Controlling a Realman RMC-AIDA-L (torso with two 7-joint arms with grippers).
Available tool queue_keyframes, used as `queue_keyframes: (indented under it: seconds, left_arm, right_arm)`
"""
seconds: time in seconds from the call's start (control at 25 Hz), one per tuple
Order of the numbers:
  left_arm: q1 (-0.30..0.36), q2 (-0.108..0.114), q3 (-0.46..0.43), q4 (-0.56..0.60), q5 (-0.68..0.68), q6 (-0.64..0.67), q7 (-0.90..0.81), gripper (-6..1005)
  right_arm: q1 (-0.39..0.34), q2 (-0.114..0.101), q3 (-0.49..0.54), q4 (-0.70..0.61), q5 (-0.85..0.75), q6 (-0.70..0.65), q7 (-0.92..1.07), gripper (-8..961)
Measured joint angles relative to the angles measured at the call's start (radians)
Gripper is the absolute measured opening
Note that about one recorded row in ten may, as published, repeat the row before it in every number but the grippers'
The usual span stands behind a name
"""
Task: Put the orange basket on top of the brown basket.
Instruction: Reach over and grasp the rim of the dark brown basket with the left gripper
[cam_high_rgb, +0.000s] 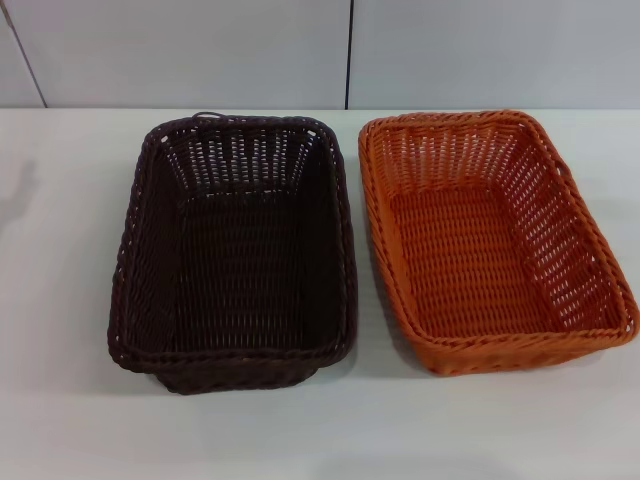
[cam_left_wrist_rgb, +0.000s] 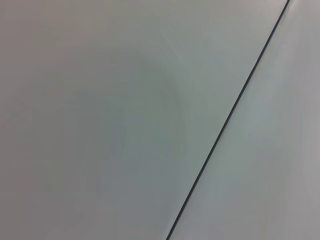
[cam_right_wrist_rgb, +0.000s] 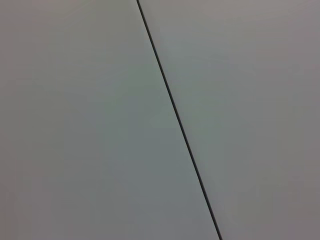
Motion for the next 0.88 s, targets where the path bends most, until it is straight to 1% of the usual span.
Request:
queue_keyframes:
  seconds: [0.4, 0.52, 0.64, 0.68, 0.72, 0.8, 0.84, 0.88]
  left_arm:
    - [-0.003, 0.000, 0.006, 0.003, 0.001, 0.001, 0.000, 856]
    - [-0.007, 0.001, 0.027, -0.015, 0.007, 0.014, -0.014, 854]
    - [-0.011, 0.010, 0.074, -0.051, 0.010, 0.083, -0.097, 853]
    - [-0.014, 0.026, 0.149, -0.101, 0.023, 0.158, -0.193, 853]
    - [-0.014, 0.038, 0.195, -0.131, 0.033, 0.201, -0.251, 852]
    - [-0.017, 0.086, 0.323, -0.196, 0.086, 0.287, -0.418, 851]
    - [-0.021, 0.125, 0.400, -0.232, 0.125, 0.326, -0.532, 851]
    - [-0.026, 0.159, 0.454, -0.257, 0.166, 0.349, -0.634, 851]
  right_arm:
    - [-0.005, 0.000, 0.000, 0.000, 0.000, 0.003, 0.000, 698]
    - [-0.005, 0.000, 0.000, 0.000, 0.000, 0.003, 0.000, 698]
    - [-0.005, 0.000, 0.000, 0.000, 0.000, 0.003, 0.000, 698]
    - [-0.005, 0.000, 0.000, 0.000, 0.000, 0.003, 0.000, 698]
    - [-0.004, 0.000, 0.000, 0.000, 0.000, 0.002, 0.000, 698]
    - [-0.004, 0.000, 0.000, 0.001, 0.000, 0.003, 0.000, 698]
    - [-0.005, 0.000, 0.000, 0.001, 0.000, 0.004, 0.000, 698]
    - [-0.006, 0.000, 0.000, 0.001, 0.000, 0.006, 0.000, 698]
